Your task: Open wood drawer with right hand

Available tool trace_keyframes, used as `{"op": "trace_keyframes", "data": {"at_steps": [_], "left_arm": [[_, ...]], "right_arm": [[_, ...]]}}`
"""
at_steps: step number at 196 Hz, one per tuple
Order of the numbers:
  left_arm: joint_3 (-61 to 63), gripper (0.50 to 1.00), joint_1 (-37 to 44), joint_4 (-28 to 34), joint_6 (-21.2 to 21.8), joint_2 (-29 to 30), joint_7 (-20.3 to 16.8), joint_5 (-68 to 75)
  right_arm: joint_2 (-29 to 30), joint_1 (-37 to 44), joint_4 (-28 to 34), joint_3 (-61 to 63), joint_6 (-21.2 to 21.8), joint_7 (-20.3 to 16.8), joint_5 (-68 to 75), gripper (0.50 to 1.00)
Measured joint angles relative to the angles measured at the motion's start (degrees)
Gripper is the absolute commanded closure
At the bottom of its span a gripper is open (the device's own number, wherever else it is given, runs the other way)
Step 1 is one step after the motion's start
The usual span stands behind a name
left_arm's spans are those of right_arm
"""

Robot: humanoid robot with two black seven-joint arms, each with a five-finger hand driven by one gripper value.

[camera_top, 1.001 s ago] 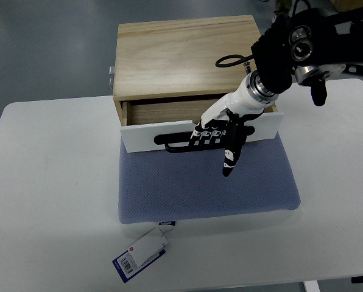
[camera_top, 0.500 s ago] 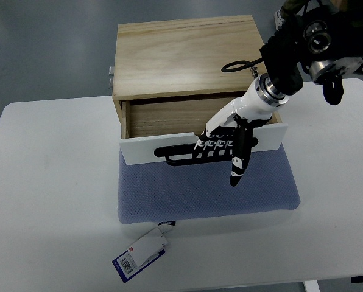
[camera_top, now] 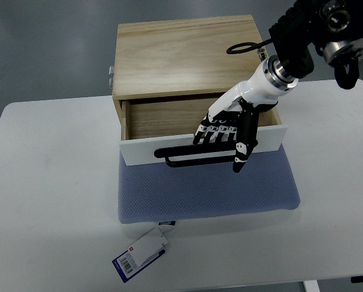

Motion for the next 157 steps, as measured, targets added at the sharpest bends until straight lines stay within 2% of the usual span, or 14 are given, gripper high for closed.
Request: {"op": "trace_keyframes", "data": {"at_steps": [56, 99, 117, 138, 157], "left_arm": [[0.01, 0.5, -0.01, -0.09, -0.01, 0.0, 0.0, 0.07], [0.09, 0.5, 0.0, -0.1, -0.02, 0.0, 0.0, 0.09], [0.1, 0.5, 0.0, -0.33, -0.02, 0.0, 0.0, 0.1], [0.11, 0.5, 0.01, -0.69, -0.02, 0.0, 0.01, 0.19], [0.1, 0.5, -0.03, -0.83, -0.04, 0.0, 0.01, 0.33]], "right_arm": [[-6.94, 1.58, -2.66, 6.51, -0.01, 0.47, 0.1, 0.56], [-13.16, -6.43, -11.74, 17.86, -0.43, 3.16, 1.5, 0.56], [-14.46, -12.34, -15.79, 26.1, -2.33, 5.55, 1.97, 0.56], [-15.66, -22.38, -20.18, 40.49, -5.23, 11.7, 2.63, 0.56], [-13.54, -32.48, -24.61, 52.14, -9.65, 17.86, 2.91, 0.56]]}}
